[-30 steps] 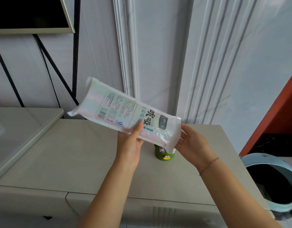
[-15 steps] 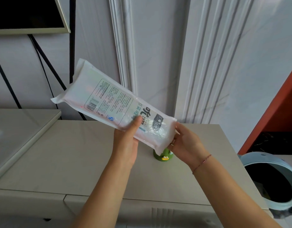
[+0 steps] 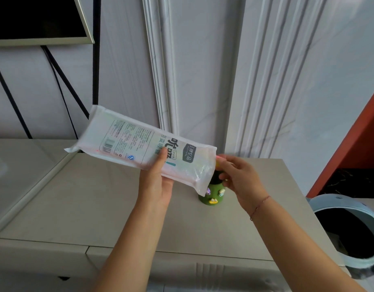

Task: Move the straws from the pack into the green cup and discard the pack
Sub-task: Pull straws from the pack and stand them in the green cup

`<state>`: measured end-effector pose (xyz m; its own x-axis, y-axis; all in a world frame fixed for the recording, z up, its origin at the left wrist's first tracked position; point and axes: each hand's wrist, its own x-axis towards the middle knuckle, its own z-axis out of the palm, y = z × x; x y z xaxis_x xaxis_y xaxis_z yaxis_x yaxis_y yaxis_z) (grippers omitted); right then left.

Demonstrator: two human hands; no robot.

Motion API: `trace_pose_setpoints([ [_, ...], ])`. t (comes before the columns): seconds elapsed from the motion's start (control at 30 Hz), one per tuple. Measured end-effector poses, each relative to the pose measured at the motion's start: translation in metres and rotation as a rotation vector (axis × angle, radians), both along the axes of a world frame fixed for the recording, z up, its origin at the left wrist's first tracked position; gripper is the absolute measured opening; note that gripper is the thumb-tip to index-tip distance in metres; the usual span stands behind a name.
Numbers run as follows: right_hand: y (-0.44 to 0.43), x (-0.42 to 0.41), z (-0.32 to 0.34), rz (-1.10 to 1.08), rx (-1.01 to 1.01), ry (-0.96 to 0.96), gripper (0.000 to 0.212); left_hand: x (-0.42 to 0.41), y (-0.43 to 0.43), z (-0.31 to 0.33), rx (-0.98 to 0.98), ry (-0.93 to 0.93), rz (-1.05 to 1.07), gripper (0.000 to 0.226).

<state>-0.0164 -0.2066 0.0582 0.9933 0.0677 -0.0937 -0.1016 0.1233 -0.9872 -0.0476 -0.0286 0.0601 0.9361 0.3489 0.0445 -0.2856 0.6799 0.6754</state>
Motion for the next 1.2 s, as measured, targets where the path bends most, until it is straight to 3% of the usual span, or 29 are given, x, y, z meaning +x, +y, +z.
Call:
trace_pose_setpoints([
  [0.17,-0.001,0.000,0.004,-0.028,-0.015,-0.139,0.013,-0.003,0.000,-0.009,-0.156,0.098,-0.047,0.037],
  [0.5,-0.044,0.015,0.007,0.054,0.180,-0.015,0.009,-0.008,0.032,-0.024,-0.337,0.299,0.111,0.042],
  [0.67,-0.030,0.015,0.005,0.133,0.523,0.113,0.006,-0.008,0.022,-0.029,-0.379,0.371,0.117,0.036],
  [0.83,-0.007,0.009,-0.004,0.175,0.777,0.215,0.027,-0.006,0.010,-0.028,-0.373,0.356,0.100,0.035],
  [0.97,0.009,0.006,-0.009,0.061,0.737,0.197,0.007,-0.006,0.002,-0.025,-0.348,0.349,0.082,0.034],
  [1.2,-0.014,0.013,0.000,-0.087,0.470,0.039,0.010,-0.006,0.021,-0.024,-0.347,0.342,0.155,0.040],
])
